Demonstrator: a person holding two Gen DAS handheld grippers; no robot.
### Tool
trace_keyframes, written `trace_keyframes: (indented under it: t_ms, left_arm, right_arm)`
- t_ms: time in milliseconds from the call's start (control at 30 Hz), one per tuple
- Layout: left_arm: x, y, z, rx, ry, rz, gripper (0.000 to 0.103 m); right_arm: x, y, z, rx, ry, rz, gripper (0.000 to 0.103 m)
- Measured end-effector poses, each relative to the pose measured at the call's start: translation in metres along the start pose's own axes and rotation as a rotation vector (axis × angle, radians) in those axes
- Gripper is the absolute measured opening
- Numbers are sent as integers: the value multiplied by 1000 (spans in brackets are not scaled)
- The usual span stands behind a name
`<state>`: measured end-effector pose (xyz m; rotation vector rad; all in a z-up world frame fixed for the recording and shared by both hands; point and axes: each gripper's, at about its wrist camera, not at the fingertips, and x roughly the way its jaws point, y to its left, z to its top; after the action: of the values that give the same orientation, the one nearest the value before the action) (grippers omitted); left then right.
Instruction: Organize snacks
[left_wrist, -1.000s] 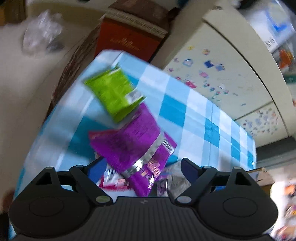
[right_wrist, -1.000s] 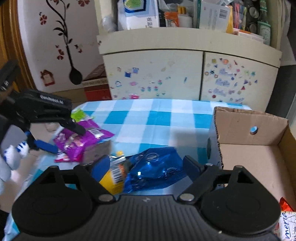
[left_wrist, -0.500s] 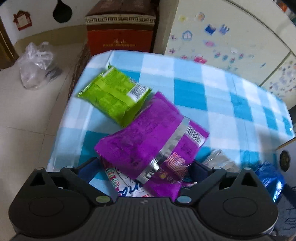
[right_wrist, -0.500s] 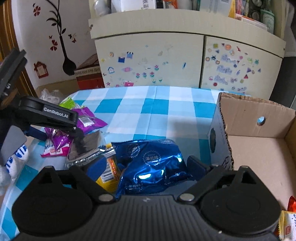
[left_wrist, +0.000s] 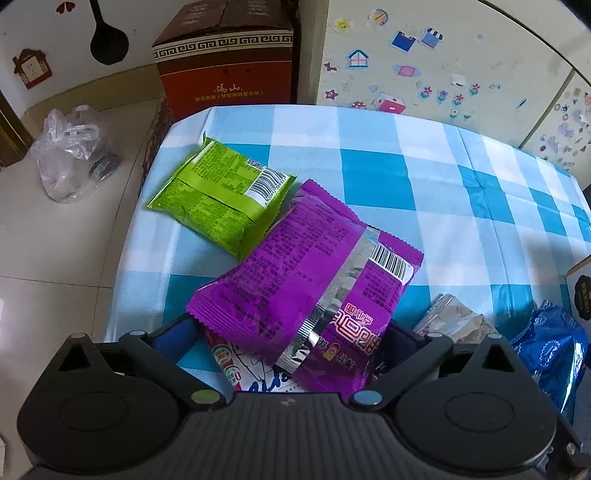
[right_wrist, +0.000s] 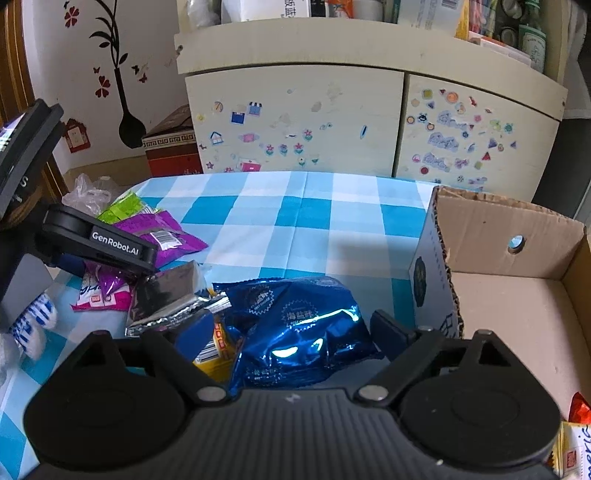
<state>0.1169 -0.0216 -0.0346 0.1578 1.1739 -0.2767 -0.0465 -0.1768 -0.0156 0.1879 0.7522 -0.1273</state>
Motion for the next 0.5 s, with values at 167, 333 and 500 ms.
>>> trace_keyframes:
  t_ms: [167, 333, 500]
  left_arm:
    - [-10, -7, 2, 53, -75, 76, 103]
    - [-5, -19, -1, 124, -66, 78, 102]
    - [-14, -15, 1, 89, -97, 4, 71]
  right_arm:
    - [0, 1, 0, -5, 7, 2, 91]
    - [-1, -1, 1, 9, 6, -13, 83]
    - [-4, -9, 4, 55, 9, -36, 66]
